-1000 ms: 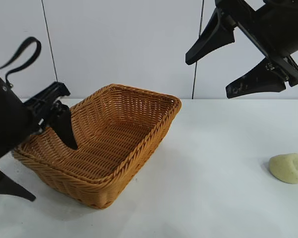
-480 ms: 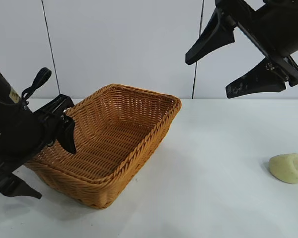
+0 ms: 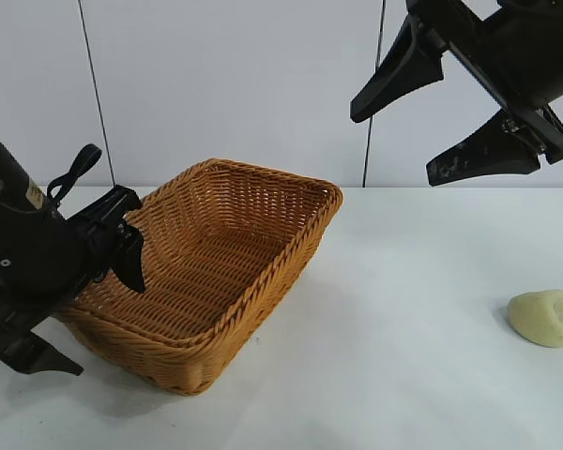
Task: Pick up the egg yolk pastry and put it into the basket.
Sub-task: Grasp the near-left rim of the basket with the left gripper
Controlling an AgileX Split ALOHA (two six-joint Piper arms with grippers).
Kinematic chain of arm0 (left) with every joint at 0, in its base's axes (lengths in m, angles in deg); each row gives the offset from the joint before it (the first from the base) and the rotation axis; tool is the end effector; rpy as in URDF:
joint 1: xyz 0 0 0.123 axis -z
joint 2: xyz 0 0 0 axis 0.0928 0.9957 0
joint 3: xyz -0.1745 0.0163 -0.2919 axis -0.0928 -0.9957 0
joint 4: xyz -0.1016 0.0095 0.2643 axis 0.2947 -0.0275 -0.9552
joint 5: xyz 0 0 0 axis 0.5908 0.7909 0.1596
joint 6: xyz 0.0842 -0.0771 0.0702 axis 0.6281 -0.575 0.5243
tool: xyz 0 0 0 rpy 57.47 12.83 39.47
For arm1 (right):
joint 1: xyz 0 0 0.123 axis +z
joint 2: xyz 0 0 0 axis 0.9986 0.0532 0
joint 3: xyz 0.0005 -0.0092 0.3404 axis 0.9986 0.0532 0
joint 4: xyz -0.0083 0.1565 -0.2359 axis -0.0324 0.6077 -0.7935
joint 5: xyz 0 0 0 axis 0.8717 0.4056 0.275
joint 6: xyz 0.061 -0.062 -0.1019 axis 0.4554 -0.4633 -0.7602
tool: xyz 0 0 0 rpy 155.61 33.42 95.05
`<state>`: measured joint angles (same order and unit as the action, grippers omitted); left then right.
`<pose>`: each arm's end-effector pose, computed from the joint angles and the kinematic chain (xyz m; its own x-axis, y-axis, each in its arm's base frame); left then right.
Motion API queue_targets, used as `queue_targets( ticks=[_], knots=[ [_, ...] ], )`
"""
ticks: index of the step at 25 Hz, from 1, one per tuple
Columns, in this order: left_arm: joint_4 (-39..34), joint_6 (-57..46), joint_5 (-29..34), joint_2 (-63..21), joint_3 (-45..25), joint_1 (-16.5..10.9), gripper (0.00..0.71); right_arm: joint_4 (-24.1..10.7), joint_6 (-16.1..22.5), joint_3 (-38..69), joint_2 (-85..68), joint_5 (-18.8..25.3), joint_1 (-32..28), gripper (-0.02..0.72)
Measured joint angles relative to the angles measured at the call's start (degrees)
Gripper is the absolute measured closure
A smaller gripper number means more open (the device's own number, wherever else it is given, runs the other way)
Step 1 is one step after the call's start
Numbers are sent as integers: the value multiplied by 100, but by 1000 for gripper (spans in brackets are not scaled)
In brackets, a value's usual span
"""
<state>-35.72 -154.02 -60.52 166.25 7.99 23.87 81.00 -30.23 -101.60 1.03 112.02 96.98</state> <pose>0.3100 -0.1714 0.1210 -0.5247 -0.8506 -0.0344 -0.7510 0.4815 -0.4519 0.3274 0.1287 0.2610 -0.9033 0.1857 -0.3867 -0.1058 0.7771 0.6204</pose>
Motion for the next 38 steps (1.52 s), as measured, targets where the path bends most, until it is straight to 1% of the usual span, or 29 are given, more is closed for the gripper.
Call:
queue_targets(
  ticks=[5, 15, 19, 21, 24, 26, 30, 33, 38],
  knots=[
    [-306, 4, 0, 0, 0, 0, 133, 0, 0, 0, 0, 0, 0, 66],
    [-336, 17, 12, 0, 0, 0, 133, 0, 0, 0, 0, 0, 0, 66],
    [-336, 17, 147, 0, 0, 0, 142, 0, 0, 0, 0, 0, 0, 66],
    [-336, 17, 289, 0, 0, 0, 186, 0, 0, 0, 0, 0, 0, 66],
    [-336, 17, 484, 0, 0, 0, 321, 0, 0, 0, 0, 0, 0, 66],
    [-336, 17, 496, 0, 0, 0, 417, 0, 0, 0, 0, 0, 0, 66],
    [-336, 17, 360, 0, 0, 0, 544, 0, 0, 0, 0, 0, 0, 66],
    [-293, -29, 309, 0, 0, -20, 616, 0, 0, 0, 0, 0, 0, 66],
    [-313, 69, 386, 0, 63, -20, 622, 0, 0, 0, 0, 0, 0, 66]
  ],
)
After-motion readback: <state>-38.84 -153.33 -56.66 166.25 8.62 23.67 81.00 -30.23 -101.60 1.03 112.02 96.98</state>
